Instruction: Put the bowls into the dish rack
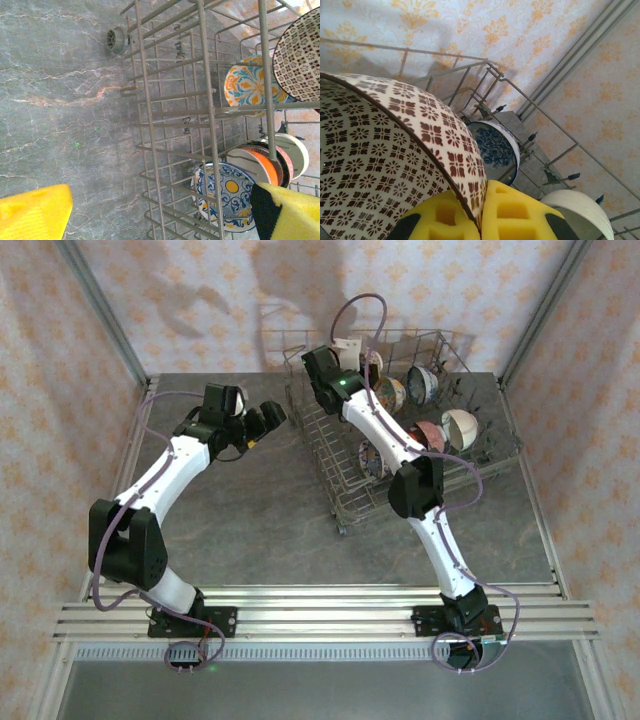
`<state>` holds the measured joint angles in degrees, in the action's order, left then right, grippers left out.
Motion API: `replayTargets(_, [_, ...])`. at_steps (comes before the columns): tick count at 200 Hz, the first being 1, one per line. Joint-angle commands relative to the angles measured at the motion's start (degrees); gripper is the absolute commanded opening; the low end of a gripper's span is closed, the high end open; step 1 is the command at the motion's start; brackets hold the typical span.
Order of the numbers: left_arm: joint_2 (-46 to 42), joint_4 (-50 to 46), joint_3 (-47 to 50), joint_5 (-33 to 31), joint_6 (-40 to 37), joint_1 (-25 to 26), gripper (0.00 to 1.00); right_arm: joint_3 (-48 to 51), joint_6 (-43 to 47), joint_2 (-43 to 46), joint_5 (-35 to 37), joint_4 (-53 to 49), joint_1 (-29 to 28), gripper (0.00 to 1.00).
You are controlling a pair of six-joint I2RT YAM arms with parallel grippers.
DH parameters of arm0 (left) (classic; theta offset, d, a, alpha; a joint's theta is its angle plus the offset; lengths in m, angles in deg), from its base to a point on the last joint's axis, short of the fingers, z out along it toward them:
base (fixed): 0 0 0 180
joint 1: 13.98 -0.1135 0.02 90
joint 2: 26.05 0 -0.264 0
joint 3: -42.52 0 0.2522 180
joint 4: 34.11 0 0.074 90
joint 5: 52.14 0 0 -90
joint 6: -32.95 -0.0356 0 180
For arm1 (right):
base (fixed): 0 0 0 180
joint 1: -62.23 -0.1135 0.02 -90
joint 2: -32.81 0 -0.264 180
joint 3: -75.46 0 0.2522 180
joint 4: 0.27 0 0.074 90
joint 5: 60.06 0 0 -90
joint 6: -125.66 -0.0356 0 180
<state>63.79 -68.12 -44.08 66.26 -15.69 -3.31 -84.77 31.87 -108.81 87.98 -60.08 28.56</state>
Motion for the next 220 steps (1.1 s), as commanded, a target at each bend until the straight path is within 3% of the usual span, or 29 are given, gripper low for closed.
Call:
replayTargets(1, [1.27,-2.46,-1.85,1.66,-3.48,0.13,0.93,-1.46,-1.23,-0.99,5.62,-0.82,0.27,0.0])
replayTargets(137, [2.92,-3.71,-3.36,2.79,-5.08,-2.37,0.93,3.27,-7.02,-2.83,10.43,-8.45,0.52,0.0])
replayTargets(220, [2.93,-2.88,-3.29,2.71,-3.18,-2.26,0.94,4.6,-7.11,-3.75,5.02,-10.24,0.45,0.0])
